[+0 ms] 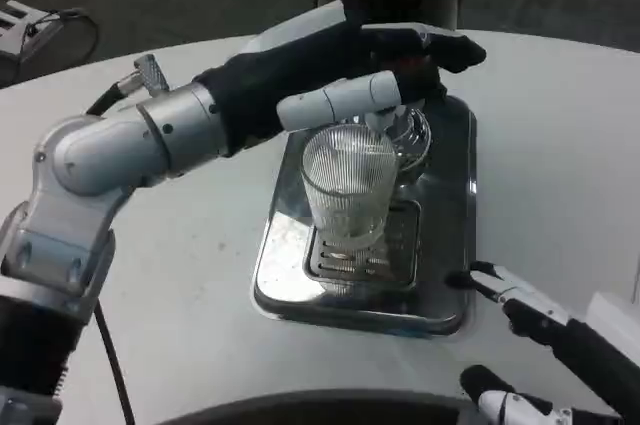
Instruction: Grasp the cup under the faucet to collect the drink, then remove the cup.
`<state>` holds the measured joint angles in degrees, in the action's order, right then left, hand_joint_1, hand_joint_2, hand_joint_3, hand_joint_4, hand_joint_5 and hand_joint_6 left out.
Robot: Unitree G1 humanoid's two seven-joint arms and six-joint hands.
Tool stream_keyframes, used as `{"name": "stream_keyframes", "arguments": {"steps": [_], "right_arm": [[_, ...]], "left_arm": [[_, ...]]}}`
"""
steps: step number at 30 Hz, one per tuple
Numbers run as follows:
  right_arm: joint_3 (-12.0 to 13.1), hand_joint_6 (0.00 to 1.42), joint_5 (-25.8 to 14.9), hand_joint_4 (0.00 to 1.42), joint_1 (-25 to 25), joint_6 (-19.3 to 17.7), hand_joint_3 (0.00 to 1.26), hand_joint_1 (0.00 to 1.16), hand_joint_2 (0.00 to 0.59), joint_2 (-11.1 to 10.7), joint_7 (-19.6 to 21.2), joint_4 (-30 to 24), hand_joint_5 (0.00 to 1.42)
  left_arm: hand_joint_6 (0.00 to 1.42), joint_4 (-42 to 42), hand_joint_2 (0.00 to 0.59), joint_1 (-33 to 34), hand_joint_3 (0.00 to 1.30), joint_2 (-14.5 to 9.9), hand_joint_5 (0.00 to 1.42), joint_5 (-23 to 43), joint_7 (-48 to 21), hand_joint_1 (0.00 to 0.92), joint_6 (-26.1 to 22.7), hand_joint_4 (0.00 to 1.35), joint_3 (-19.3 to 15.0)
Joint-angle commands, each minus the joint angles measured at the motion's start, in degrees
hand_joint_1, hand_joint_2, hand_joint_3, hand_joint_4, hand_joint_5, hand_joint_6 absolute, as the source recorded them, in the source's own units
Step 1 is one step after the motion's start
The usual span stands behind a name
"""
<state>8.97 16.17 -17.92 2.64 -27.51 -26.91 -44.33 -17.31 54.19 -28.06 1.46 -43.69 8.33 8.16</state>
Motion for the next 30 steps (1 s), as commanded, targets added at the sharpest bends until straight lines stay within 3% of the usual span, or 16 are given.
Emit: {"name": "stream_keyframes", "arguments": {"steps": [1, 5, 11, 18, 22, 30], "right_arm": [[0.96, 0.21, -6.12, 0.0, 2.35, 6.86, 0.07, 0.33, 0.388, 1.27, -0.79, 1.42, 0.07], [0.36, 0.26, -8.85, 0.0, 6.82, 12.05, 0.01, 0.49, 0.298, 3.86, 2.06, 2.82, 0.1], [-3.81, 0.26, -6.81, 0.0, 12.3, 14.32, 0.0, 0.63, 0.244, 5.2, 5.45, 6.98, 0.08], [-8.38, 0.22, -3.63, 0.0, 16.17, 14.06, 0.0, 0.68, 0.23, 6.39, 8.7, 11.15, 0.04], [-11.23, 0.15, -1.58, 0.0, 19.5, 14.39, 0.0, 0.69, 0.226, 8.57, 11.26, 13.88, 0.0], [-14.27, 0.12, 1.68, 0.0, 25.92, 15.24, 0.0, 0.7, 0.217, 13.19, 16.82, 20.85, 0.0]], "left_arm": [[0.24, -1.04, 0.026, -3.34, 0.24, -0.24, 0.25, -3.48, -1.72, 0.0, -0.25, 0.15, 3.44], [0.24, -1.1, 0.015, -3.5, 0.23, -0.63, 0.25, -4.9, -1.15, 0.0, 1.42, 0.15, 3.85], [0.24, -1.95, 0.0, -3.53, 0.22, -1.65, 0.24, -6.14, -0.13, 0.0, 4.08, 0.14, 4.34], [0.23, -2.98, 0.0, -3.49, 0.22, -2.26, 0.22, -6.74, 0.28, 0.0, 6.09, 0.14, 4.29], [0.2, -3.64, 0.0, -3.35, 0.21, -2.5, 0.21, -7.22, 0.83, 0.0, 7.37, 0.12, 4.29], [0.2, -4.37, 0.0, -3.28, 0.19, -2.71, 0.2, -7.68, 1.85, 0.0, 9.22, 0.11, 4.22]]}}
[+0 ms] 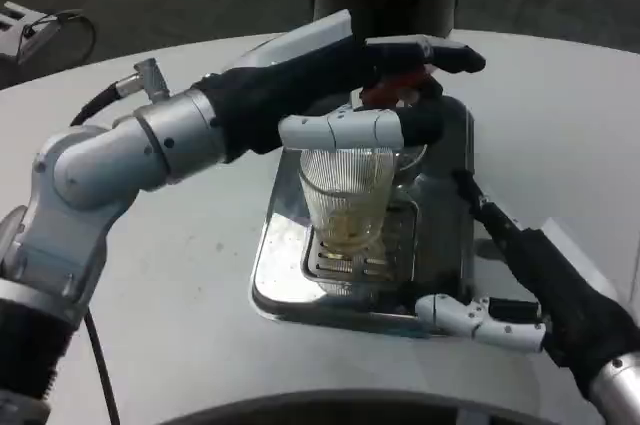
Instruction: Grasp the cup under the faucet to collect the drink, then remove the cup.
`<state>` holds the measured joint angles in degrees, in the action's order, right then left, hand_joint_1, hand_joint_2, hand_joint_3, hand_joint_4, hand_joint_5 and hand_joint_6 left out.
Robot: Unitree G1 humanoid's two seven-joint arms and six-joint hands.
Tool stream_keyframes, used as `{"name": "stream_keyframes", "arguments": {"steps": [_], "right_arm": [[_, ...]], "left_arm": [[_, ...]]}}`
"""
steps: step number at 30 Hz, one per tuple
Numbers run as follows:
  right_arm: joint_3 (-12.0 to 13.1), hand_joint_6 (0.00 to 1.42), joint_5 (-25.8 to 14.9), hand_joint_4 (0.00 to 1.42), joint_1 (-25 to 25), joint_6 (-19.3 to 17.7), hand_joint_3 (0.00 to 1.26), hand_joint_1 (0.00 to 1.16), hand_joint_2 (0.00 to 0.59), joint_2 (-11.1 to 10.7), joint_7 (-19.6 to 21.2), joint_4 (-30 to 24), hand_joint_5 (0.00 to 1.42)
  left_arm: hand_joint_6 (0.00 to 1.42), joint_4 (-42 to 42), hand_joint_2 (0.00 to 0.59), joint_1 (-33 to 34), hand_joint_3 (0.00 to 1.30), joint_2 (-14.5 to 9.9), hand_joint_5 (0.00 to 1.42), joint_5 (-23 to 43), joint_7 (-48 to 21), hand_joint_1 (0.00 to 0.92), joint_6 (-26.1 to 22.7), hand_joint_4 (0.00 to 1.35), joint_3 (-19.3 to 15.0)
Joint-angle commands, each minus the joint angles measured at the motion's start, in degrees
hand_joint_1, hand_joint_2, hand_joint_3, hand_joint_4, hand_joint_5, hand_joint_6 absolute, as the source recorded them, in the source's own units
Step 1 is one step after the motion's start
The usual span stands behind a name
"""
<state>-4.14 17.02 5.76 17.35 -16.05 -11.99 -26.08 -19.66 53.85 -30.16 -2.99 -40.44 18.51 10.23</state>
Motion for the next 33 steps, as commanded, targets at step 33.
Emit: {"name": "stream_keyframes", "arguments": {"steps": [33], "right_arm": [[-4.43, 0.1, 1.09, 0.0, 16.88, -1.99, 0.0, 0.72, 0.201, 7.93, 7.3, 20.83, 0.0]], "left_arm": [[0.11, -4.24, 0.0, -0.64, 0.2, -1.68, 0.19, -3.24, 0.2, 0.0, 1.59, 0.12, 1.32]]}}
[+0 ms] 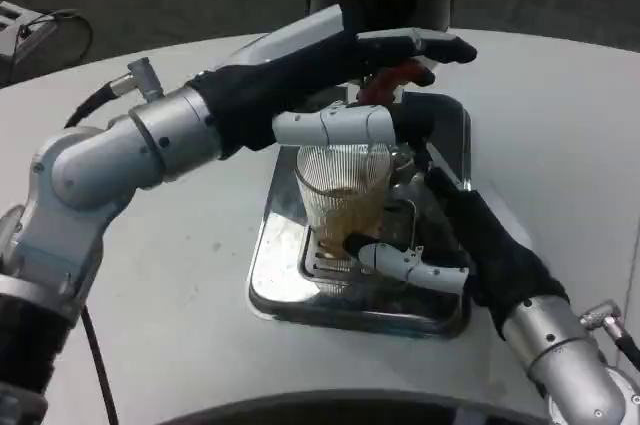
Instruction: Grasp the cup under the faucet to collect the drink, then remove the cup.
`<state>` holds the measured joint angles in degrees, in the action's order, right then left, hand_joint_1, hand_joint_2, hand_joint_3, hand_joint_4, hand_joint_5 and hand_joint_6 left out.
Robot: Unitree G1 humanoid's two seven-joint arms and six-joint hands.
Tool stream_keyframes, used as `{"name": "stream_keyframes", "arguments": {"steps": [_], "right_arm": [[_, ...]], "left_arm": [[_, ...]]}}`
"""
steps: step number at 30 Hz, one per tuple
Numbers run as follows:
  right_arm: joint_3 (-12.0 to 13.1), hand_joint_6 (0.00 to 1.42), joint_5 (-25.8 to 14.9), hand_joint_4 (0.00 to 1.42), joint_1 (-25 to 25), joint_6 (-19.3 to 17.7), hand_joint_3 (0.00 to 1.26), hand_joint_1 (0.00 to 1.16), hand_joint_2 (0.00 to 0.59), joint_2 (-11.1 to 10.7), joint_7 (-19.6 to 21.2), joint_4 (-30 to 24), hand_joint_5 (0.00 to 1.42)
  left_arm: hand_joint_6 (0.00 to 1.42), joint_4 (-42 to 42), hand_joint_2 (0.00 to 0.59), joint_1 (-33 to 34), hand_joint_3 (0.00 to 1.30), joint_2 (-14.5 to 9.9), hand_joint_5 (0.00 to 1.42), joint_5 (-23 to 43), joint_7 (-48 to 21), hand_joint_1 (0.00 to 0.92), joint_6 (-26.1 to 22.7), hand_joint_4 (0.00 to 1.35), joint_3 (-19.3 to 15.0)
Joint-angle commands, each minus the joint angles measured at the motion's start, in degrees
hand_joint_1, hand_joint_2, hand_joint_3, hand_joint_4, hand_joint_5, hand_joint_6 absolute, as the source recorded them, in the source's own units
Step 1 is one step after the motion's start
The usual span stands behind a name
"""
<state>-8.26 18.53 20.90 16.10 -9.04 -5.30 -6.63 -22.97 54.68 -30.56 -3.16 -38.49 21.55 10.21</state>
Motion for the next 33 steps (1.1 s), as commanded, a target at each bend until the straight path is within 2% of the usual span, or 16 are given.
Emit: {"name": "stream_keyframes", "arguments": {"steps": [1, 13, 33], "right_arm": [[-0.43, 0.09, -0.34, 0.0, 2.07, -0.85, 0.0, 0.72, 0.201, 0.97, 0.61, 1.71, 0.0], [-0.29, 0.06, -1.27, 0.0, 3.82, -1.59, 0.0, 0.72, 0.2, 2.19, 0.84, 4.07, 0.0], [-0.84, 0.06, -2.2, 0.0, 7.06, -5.44, 0.0, 0.72, 0.2, 5.25, 3.84, 10.66, 0.0]], "left_arm": [[0.11, -0.81, 0.0, -1.46, 0.2, -1.38, 0.19, -3.07, -1.81, 0.0, -1.47, 0.12, 1.34], [0.11, 0.6, 0.0, -1.61, 0.21, -2.32, 0.19, -3.05, -2.87, 0.0, -1.61, 0.13, 1.41], [0.11, 3.17, 0.0, -1.9, 0.23, -3.85, 0.2, -2.54, -3.99, 0.0, -2.66, 0.15, 0.86]]}}
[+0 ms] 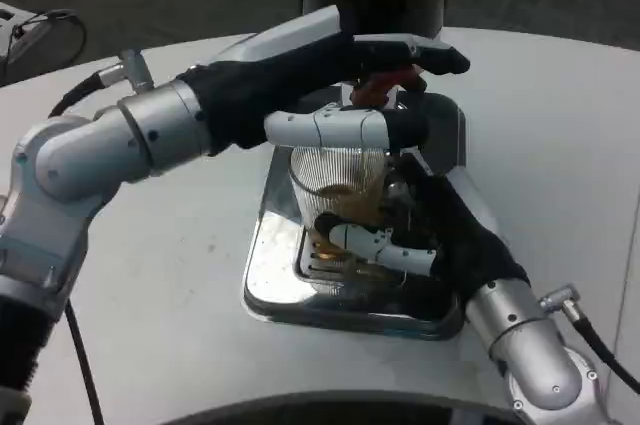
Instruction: Grasp the cup under the faucet to collect the drink, then remove the cup.
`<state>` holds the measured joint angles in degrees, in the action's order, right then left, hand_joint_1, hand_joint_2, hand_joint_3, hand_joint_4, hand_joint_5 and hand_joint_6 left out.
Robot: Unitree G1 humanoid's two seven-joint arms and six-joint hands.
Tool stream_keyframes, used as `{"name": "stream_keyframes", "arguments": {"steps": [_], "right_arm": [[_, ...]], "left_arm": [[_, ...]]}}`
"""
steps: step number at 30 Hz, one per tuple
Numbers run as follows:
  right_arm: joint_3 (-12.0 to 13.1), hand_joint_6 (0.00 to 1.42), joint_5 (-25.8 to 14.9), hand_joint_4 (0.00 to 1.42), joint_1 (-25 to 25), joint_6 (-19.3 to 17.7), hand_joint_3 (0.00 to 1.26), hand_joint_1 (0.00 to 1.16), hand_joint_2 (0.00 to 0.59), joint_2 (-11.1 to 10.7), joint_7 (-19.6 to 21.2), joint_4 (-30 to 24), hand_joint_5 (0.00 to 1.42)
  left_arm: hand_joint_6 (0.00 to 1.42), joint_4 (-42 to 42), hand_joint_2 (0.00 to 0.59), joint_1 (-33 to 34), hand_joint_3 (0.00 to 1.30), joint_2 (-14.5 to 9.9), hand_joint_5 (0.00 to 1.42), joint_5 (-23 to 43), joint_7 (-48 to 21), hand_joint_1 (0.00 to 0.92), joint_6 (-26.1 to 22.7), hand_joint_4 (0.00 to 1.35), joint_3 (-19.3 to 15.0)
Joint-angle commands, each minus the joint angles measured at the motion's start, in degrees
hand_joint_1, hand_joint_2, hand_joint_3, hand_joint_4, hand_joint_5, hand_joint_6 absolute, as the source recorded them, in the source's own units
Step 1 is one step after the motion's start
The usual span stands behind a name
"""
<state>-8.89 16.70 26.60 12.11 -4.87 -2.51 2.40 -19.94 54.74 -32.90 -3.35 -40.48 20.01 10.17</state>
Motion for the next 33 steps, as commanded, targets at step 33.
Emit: {"name": "stream_keyframes", "arguments": {"steps": [33], "right_arm": [[-1.12, 0.08, 0.39, 0.0, 1.52, -6.19, 0.0, 0.72, 0.2, 6.43, 10.45, 8.15, 0.04]], "left_arm": [[0.11, 1.92, 0.001, -2.3, 0.24, -3.1, 0.23, -2.28, -3.04, 0.0, -1.99, 0.16, -0.46]]}}
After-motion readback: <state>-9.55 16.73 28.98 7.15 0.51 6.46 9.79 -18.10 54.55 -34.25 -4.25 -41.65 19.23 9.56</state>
